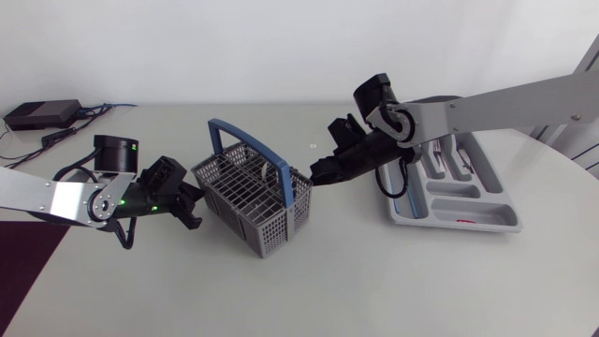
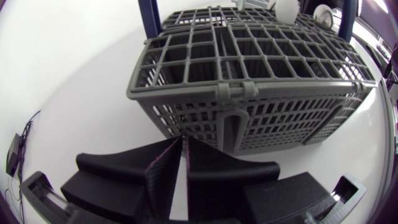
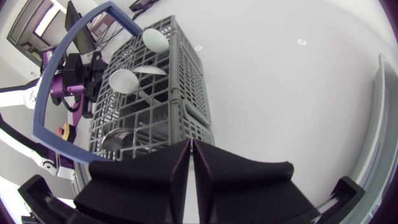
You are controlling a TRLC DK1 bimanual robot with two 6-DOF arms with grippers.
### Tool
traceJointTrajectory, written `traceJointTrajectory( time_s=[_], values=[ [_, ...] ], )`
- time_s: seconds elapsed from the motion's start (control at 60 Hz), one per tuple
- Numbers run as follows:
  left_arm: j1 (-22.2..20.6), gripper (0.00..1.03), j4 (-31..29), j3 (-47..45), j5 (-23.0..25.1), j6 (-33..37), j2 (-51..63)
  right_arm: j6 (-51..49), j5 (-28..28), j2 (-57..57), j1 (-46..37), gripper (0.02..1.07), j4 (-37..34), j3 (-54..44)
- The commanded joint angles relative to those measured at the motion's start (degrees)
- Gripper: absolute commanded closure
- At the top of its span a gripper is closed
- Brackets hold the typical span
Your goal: Unload the cutlery basket into the drawer organizer.
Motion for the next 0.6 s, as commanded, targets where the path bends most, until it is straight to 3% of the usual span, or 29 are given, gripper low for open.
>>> traceJointTrajectory(
  time_s=[0.0,0.333,0.583],
  values=[
    [-0.7,0.75,1.1,3.0,0.7,-1.6,2.8,1.3,-0.4,-3.0,1.7,0.96,0.3,-2.4],
    [-2.1,0.75,0.1,10.7,1.6,-3.6,8.2,1.2,-0.4,-9.6,4.6,0.96,-0.3,-8.8],
    [-6.8,0.75,-1.6,16.3,1.8,-5.0,12.0,-0.4,-0.6,-14.8,5.9,0.96,-2.0,-13.9]
  ],
)
